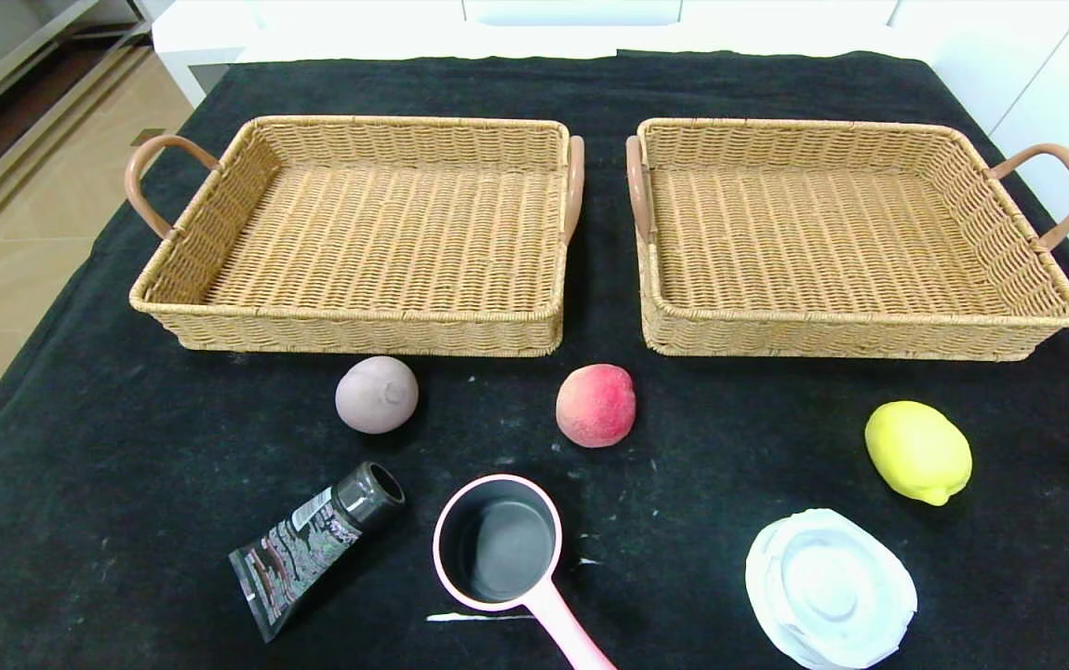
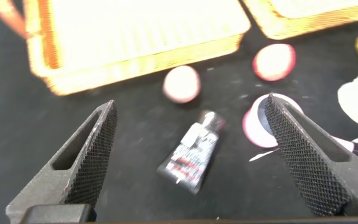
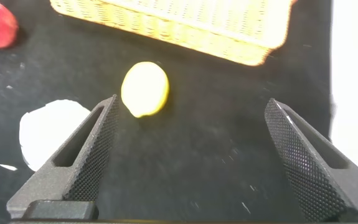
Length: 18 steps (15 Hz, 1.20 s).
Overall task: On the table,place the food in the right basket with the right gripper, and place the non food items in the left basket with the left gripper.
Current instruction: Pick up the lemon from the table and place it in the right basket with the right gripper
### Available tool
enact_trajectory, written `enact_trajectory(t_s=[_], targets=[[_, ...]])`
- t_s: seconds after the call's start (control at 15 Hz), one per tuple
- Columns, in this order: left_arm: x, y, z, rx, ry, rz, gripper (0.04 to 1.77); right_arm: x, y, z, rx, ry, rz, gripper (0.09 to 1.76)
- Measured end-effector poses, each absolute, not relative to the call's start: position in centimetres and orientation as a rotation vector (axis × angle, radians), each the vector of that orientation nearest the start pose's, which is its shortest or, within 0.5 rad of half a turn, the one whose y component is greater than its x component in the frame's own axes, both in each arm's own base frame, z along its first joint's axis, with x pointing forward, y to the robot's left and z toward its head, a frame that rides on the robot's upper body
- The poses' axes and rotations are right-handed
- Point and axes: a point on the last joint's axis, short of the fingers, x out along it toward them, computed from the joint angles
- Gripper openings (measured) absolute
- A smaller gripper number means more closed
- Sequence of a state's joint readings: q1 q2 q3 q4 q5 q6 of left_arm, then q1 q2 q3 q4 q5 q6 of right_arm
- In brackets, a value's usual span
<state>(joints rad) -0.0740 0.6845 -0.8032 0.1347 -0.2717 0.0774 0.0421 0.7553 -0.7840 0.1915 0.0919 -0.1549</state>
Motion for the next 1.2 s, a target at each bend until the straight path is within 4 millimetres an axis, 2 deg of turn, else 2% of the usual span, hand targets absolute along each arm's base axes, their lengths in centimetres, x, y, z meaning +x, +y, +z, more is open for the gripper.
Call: enact_trajectory(t_s=[0.27,0.67,1.0,1.2], targets=[[6.8,-2.5,29.8,0.080,0.060,-0.546,1.72,9.7,1.4,27.9,-0.111,0.240,0.222,1.70],[11.3,-6.7,30.3,0.104,0.159,-0.782,1.72,15.4,3.3,28.1,-0.054,0.278,0.231,1.70],[12.7,-9.1,29.8,0.131,0.214,-0.860,1.72,17.2,4.1,27.6,-0.061,0.323,0.239,1.70],[13.1,-9.6,29.6,0.163,0.218,-0.866,1.72,17.6,4.2,27.2,-0.067,0.343,0.228,1.70]])
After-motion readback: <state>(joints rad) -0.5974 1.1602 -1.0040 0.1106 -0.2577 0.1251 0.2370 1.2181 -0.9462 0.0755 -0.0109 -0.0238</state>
